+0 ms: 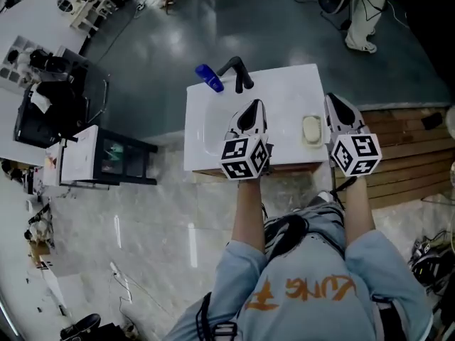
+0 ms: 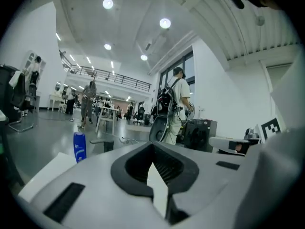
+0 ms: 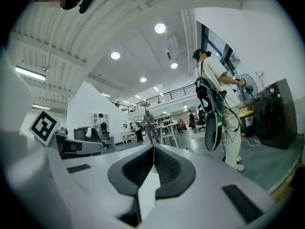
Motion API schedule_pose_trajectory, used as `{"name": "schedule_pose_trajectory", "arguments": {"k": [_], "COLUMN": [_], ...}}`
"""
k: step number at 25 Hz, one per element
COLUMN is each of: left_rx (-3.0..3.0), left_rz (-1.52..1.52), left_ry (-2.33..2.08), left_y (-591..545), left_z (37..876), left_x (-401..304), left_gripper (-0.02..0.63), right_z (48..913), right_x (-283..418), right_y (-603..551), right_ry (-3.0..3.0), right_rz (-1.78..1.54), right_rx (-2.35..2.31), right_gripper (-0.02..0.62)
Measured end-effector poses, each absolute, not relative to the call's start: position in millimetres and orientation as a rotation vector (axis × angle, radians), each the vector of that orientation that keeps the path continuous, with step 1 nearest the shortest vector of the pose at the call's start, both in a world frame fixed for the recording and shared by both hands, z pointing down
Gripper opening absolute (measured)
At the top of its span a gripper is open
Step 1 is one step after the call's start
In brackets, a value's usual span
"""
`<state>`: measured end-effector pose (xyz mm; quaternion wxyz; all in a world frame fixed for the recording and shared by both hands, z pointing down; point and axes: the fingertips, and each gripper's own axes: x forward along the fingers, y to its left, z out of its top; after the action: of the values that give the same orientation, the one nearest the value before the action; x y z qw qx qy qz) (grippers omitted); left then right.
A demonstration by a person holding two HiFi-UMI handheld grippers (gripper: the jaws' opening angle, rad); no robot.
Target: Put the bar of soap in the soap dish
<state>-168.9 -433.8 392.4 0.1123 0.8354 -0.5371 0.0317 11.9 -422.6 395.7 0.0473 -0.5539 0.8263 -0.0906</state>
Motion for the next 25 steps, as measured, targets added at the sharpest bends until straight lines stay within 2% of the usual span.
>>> {"name": "schedule_pose_trajectory", "arguments": {"k": [9,25], "left_rx": [2.517,2.447], "left_rz": [-0.001,-0.134], "left_ry": [-1.642,-1.714], "left_y": [-433.6,-429.5], "left_z": [355.6,359.8], "left_x": [-184.9,-225.6], "left_gripper": [0.023,0.023], "right_z": [356.8,339.4], "right_x": [-10.2,-40.1], "right_y": [-420.1,-421.7], "right_ry": [2.598,2.707], "right_rz": [-0.095,0.039], "right_rx": [-1.698,-1.726], "right_gripper": [0.028,0.028]}}
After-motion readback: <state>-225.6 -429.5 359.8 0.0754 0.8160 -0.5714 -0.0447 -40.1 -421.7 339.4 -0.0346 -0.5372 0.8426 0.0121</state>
